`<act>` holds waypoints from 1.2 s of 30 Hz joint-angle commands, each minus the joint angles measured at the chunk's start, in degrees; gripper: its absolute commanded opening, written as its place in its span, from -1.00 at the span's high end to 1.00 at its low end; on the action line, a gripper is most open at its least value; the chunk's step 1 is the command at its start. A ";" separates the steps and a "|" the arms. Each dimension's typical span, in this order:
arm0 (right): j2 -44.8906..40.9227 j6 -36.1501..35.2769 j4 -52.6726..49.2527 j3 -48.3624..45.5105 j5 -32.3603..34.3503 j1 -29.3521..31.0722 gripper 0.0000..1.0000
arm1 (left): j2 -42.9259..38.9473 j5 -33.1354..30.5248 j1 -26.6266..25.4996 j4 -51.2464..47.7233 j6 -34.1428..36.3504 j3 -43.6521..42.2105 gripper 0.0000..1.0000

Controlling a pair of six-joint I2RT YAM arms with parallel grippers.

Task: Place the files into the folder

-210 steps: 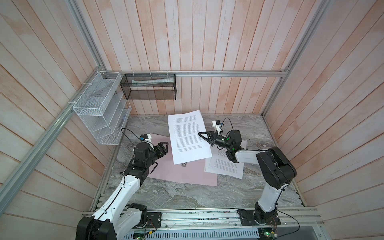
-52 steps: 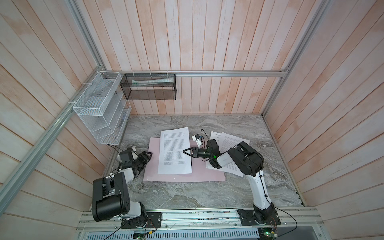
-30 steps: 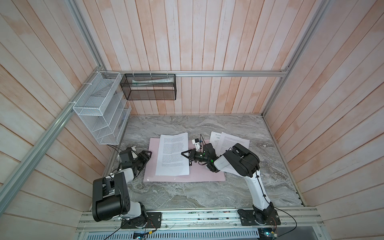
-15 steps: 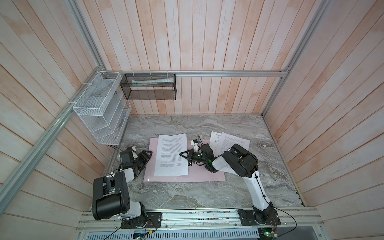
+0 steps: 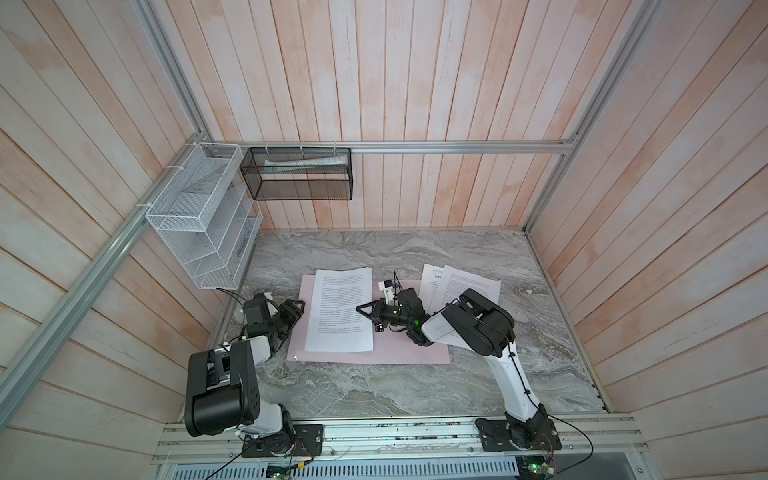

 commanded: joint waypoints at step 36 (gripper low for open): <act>-7.34 -2.09 -29.88 8.23 0.36 4.19 1.00 | -0.38 2.18 -1.78 1.58 -2.84 -1.09 -0.39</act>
